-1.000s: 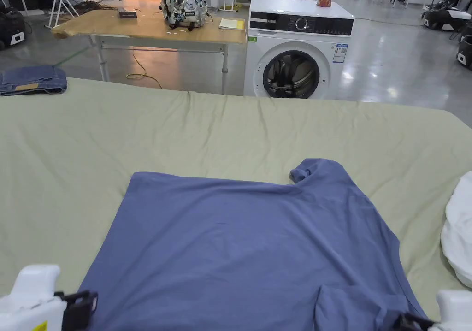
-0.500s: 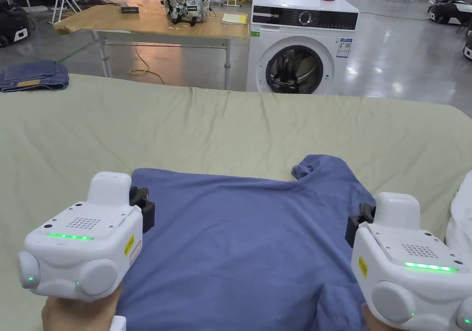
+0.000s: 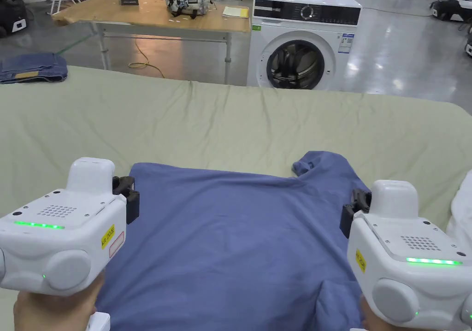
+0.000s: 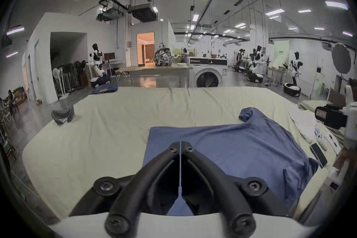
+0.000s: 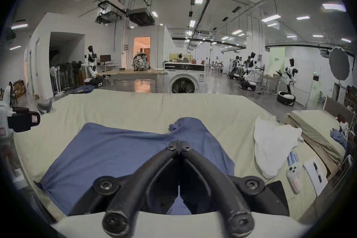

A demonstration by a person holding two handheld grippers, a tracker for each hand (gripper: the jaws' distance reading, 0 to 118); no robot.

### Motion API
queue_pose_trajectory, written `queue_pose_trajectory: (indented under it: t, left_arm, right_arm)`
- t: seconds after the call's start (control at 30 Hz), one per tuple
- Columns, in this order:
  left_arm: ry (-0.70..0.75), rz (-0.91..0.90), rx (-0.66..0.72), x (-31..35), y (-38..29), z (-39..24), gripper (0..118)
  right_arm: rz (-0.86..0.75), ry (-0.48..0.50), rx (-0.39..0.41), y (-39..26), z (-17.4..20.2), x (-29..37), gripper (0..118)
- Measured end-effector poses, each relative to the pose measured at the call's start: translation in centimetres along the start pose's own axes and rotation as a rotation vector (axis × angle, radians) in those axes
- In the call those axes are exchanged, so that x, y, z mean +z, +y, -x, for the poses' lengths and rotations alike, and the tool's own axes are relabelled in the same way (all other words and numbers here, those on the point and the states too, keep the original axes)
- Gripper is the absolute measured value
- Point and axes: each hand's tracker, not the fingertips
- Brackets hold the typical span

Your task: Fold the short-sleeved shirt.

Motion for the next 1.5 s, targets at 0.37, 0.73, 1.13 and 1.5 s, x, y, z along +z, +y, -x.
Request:
queue_pose_trajectory:
  t: [0.37,0.73,1.13,1.5]
  left_arm:
    - [-0.061,0.513,0.078,2.0,-6.7,8.2,15]
    - [0.089,0.741,0.188,-1.2,-14.2,10.9,68]
    - [0.032,0.659,0.214,0.3,-13.8,9.0,1]
    - [0.060,0.666,0.123,0.7,-13.3,7.0,1]
  right_arm:
    - [0.086,0.025,0.041,-2.5,0.3,-1.0,0]
    - [0.155,0.015,0.061,-3.9,-0.1,-1.3,0]
    - [0.321,-0.009,0.056,-3.9,-8.0,-0.1,0]
    - [0.674,-0.014,0.057,-9.6,-10.2,-2.0,49]
